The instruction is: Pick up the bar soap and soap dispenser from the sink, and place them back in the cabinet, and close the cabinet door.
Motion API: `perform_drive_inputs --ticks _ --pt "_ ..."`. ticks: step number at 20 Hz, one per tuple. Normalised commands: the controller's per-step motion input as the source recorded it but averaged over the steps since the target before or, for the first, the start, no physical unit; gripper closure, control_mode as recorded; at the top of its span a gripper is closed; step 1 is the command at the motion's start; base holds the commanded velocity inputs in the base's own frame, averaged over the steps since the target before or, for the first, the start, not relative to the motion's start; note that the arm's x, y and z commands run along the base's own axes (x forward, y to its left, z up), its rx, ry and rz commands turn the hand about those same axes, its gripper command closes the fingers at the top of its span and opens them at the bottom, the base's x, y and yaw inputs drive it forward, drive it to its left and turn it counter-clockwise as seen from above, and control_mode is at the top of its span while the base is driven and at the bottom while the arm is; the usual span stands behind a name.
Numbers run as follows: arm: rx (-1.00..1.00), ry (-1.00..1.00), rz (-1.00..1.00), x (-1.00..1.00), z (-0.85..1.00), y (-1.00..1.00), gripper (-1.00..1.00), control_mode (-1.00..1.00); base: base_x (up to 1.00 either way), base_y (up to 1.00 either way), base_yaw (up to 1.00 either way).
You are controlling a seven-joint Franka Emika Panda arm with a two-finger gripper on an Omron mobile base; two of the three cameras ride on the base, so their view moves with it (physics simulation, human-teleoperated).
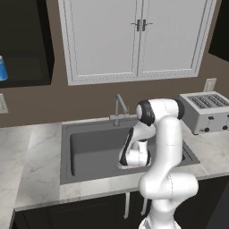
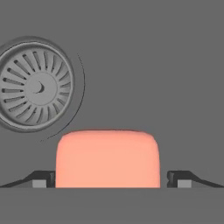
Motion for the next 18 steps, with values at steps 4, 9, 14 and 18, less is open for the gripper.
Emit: perform_drive_inputs --ticks 4,9,14,18 --pt "0.0 0.01 0.0 0.0 0.0 0.0 -1.0 -1.0 0.0 0.0 0.0" --pt "0.0 0.01 0.0 0.0 0.0 0.0 -1.0 -1.0 0.0 0.0 0.0" --pt "0.0 0.0 0.0 0.0 0.0 0.0 -1.0 -1.0 0.0 0.0 0.0" --pt "0.0 0.0 0.0 0.0 0.0 0.0 -1.0 -1.0 0.0 0.0 0.0"
